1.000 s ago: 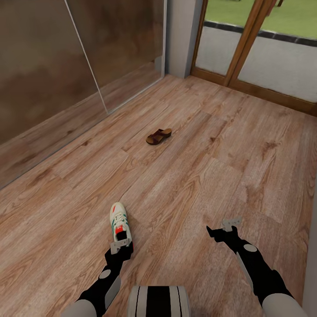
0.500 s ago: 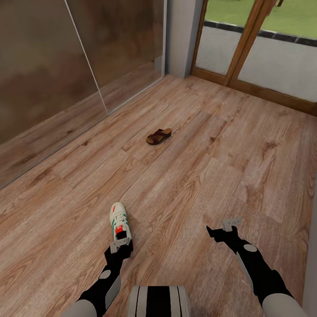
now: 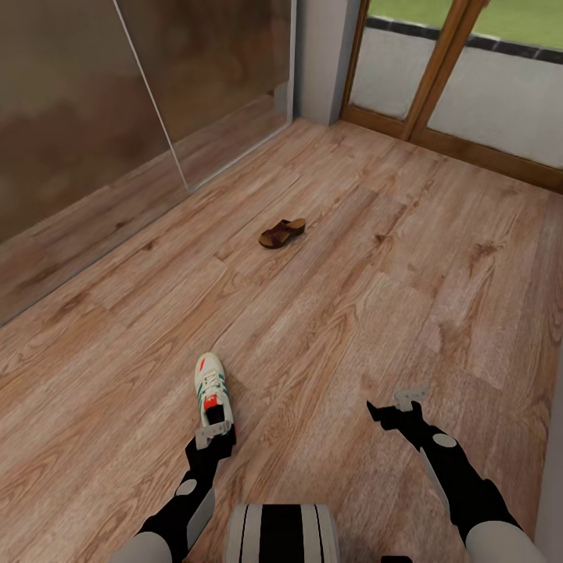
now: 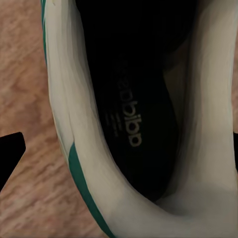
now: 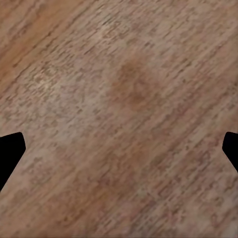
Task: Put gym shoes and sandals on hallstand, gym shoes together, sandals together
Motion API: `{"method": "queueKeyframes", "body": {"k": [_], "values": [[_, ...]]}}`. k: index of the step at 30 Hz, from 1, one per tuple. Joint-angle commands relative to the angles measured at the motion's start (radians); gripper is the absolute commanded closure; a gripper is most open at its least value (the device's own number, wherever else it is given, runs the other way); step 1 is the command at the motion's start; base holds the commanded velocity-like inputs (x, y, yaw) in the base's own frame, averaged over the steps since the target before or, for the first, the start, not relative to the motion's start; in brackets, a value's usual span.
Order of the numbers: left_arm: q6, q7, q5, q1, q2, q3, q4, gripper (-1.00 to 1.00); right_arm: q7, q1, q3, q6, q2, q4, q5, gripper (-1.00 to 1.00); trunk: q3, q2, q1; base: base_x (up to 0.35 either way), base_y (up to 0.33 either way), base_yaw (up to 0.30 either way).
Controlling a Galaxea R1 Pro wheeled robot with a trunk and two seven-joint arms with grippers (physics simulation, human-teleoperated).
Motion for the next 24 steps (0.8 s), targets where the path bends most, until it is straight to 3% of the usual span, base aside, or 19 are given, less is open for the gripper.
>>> {"method": "queueKeyframes", "body": {"k": [1,9,21,22,24], "values": [[-0.004,-0.001,0.006,0.0,0.0,0.001,0.001,-1.0,0.008,0.0,-0.004,0.004,0.001,-0.002,0.01,-1.0,-0.001,0.0,0.0,0.0,0.0,0.0],[-0.003,-0.001,0.007,-0.001,0.0,0.001,0.001,-1.0,0.008,0.0,-0.004,0.004,0.001,-0.003,0.01,-1.0,-0.022,-0.001,0.002,0.0,0.0,0.0],[-0.004,-0.001,0.006,0.0,-0.001,0.001,0.0,-1.0,0.008,0.0,-0.004,0.004,-0.001,-0.003,0.01,-1.0,-0.022,-0.001,0.002,0.0,0.0,0.0],[-0.004,-0.001,0.006,0.0,-0.001,0.001,0.001,1.0,0.008,0.0,-0.004,0.004,0.0,-0.003,0.01,-1.0,-0.022,-0.001,0.002,0.0,0.0,0.0],[-0.004,-0.001,0.006,0.0,-0.001,0.001,0.0,1.0,0.008,0.0,-0.004,0.004,-0.001,-0.003,0.01,-1.0,-0.022,-0.001,0.002,0.0,0.0,0.0]]}}
